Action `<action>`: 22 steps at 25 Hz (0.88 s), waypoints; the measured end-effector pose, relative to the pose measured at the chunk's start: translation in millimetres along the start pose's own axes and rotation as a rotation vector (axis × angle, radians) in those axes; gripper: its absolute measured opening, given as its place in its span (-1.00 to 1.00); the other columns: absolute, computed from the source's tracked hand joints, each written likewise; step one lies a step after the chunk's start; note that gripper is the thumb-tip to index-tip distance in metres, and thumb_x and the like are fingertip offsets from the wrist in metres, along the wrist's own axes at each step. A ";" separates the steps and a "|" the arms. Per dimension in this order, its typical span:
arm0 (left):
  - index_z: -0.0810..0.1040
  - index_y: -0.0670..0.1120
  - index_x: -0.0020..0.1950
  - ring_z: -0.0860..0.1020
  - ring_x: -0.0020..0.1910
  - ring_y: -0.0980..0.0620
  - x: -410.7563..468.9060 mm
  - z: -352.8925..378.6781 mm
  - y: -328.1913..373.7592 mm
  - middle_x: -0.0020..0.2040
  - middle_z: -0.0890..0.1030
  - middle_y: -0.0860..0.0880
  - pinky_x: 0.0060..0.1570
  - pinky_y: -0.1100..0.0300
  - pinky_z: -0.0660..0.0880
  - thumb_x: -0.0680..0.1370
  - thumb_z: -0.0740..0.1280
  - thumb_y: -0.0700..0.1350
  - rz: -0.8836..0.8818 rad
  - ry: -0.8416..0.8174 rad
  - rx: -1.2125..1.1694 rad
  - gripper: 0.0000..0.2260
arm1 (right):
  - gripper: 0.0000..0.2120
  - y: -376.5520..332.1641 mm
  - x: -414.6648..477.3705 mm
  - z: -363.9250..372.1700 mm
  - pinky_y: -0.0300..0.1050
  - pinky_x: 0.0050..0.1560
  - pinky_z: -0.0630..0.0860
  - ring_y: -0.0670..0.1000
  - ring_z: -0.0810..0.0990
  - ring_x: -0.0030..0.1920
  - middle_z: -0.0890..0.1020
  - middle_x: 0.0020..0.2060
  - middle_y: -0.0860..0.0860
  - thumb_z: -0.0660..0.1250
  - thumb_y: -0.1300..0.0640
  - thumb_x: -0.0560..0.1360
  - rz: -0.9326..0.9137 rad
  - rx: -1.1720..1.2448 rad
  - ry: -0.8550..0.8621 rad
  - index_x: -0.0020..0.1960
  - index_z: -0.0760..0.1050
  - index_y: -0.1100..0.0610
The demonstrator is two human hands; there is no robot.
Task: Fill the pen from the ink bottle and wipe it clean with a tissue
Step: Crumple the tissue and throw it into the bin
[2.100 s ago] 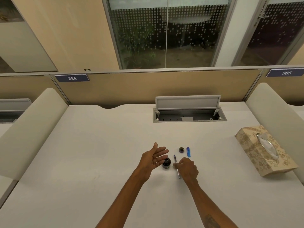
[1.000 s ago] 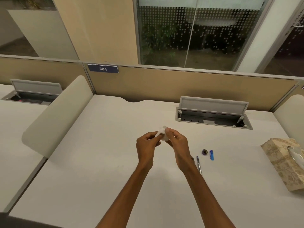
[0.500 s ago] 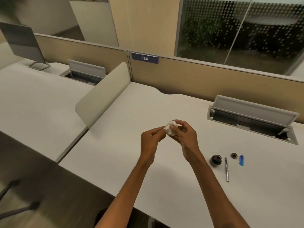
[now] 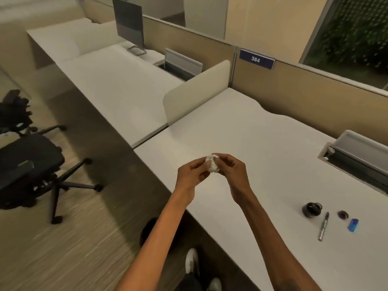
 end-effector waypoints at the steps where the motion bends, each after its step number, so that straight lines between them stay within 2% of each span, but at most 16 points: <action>1: 0.71 -0.09 0.10 0.71 0.03 0.00 -4.2 -13.2 0.9 0.02 0.75 -0.05 -0.06 0.27 0.62 0.48 0.50 -0.18 -0.007 0.038 -0.009 -0.80 | -0.83 1.3 -1.7 10.8 -0.12 -0.02 0.64 0.02 0.70 0.02 0.72 0.01 0.01 0.38 0.12 0.53 -0.013 -0.055 -0.022 0.09 0.67 0.06; 4: 0.73 -0.11 0.02 0.72 -0.04 0.00 -14.2 -53.0 3.1 -0.05 0.76 -0.06 -0.11 0.27 0.62 0.46 0.51 -0.24 0.002 0.221 -0.011 -0.85 | -0.77 8.6 -3.9 41.7 -0.14 0.06 0.64 -0.08 0.68 0.06 0.68 0.11 -0.08 0.38 0.06 0.53 -0.046 -0.267 -0.168 0.17 0.65 -0.03; 7: 0.72 -0.16 -0.08 0.73 -0.11 -0.01 -26.5 -94.6 -2.9 -0.13 0.75 -0.09 -0.18 0.25 0.64 0.44 0.52 -0.29 -0.018 0.383 -0.062 -0.90 | -0.59 21.7 -7.8 77.1 -0.31 0.10 0.55 -0.14 0.60 0.15 0.58 0.22 -0.14 0.43 0.01 0.50 -0.087 -0.491 -0.428 0.34 0.53 -0.03; 9: 0.71 -0.21 -0.07 0.73 -0.09 -0.06 -33.8 -119.9 -8.8 -0.10 0.74 -0.14 -0.15 0.20 0.66 0.43 0.53 -0.30 -0.051 0.434 -0.071 -0.90 | -0.56 31.9 -9.1 99.4 -0.24 0.12 0.56 -0.08 0.58 0.16 0.59 0.22 -0.05 0.47 0.04 0.47 -0.151 -0.613 -0.494 0.33 0.54 0.03; 12: 0.69 -0.24 -0.02 0.73 -0.04 -0.10 -40.8 -155.2 -18.3 -0.02 0.73 -0.18 -0.12 0.20 0.67 0.47 0.47 -0.35 -0.089 0.458 -0.070 -0.89 | -0.66 50.9 -9.6 130.7 -0.03 0.15 0.58 -0.01 0.61 0.13 0.64 0.18 0.04 0.43 -0.02 0.50 -0.193 -0.722 -0.501 0.23 0.61 0.07; 15: 0.70 -0.21 -0.01 0.73 -0.03 -0.08 -42.7 -190.0 -26.7 0.00 0.73 -0.19 -0.09 0.20 0.66 0.51 0.43 -0.34 -0.127 0.473 -0.060 -0.89 | -0.71 75.9 -10.0 158.1 -0.02 0.14 0.59 0.01 0.64 0.09 0.66 0.17 0.04 0.39 -0.03 0.51 -0.105 -0.759 -0.483 0.17 0.64 0.06; 18: 0.67 -0.19 0.12 0.71 -0.07 -0.08 -43.5 -221.6 -40.9 -0.01 0.72 -0.13 -0.15 0.21 0.67 0.56 0.40 -0.26 -0.210 0.520 -0.039 -0.85 | -0.72 105.9 -12.6 182.2 -0.08 0.15 0.55 0.00 0.63 0.10 0.67 0.13 0.01 0.39 0.00 0.51 0.018 -0.748 -0.429 0.17 0.64 0.08; 20: 0.64 -0.19 0.17 0.69 -0.06 -0.08 -44.5 -241.8 -52.2 0.03 0.70 -0.11 -0.10 0.18 0.66 0.58 0.38 -0.21 -0.268 0.559 -0.027 -0.81 | -0.74 126.9 -14.1 194.0 -0.03 0.16 0.59 0.01 0.65 0.05 0.67 0.11 0.02 0.40 0.07 0.50 0.169 -0.691 -0.418 0.16 0.62 0.11; 22: 0.61 -0.21 0.22 0.66 -0.03 -0.09 -46.2 -262.0 -64.4 0.11 0.68 -0.15 0.01 0.12 0.62 0.61 0.33 -0.19 -0.329 0.581 -0.031 -0.79 | -0.79 147.7 -17.9 203.2 0.01 0.10 0.64 0.03 0.68 -0.03 0.68 0.09 0.13 0.42 0.18 0.49 0.365 -0.531 -0.382 0.12 0.61 0.16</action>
Point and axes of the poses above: each hand's wrist, its own x-axis towards the middle knuckle, its own z-axis out of the palm, y = z × x, the point moved 3 cm from there along x, towards the middle knuckle
